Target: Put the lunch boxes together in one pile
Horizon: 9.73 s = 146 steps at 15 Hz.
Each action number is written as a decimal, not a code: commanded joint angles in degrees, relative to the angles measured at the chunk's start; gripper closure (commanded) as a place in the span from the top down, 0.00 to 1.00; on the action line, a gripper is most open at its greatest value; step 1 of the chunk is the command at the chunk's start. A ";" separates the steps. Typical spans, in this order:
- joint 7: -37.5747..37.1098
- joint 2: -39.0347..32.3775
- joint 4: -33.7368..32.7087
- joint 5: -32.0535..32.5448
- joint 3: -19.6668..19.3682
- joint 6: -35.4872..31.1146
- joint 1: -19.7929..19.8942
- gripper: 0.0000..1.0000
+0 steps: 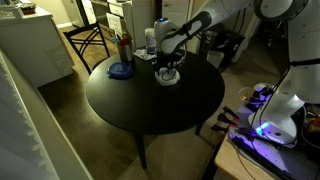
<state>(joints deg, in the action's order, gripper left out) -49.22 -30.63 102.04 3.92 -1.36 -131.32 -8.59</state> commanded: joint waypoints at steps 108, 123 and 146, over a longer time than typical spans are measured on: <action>11.14 -6.14 -0.28 -18.18 -6.16 -19.21 16.32 1.00; 12.68 -8.51 -0.75 -18.86 -5.49 -18.92 16.26 0.35; 17.03 12.69 26.13 -18.62 -1.94 -36.99 7.31 0.02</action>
<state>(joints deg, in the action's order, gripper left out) -36.38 -22.21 121.70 -13.09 -5.23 -166.50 -1.32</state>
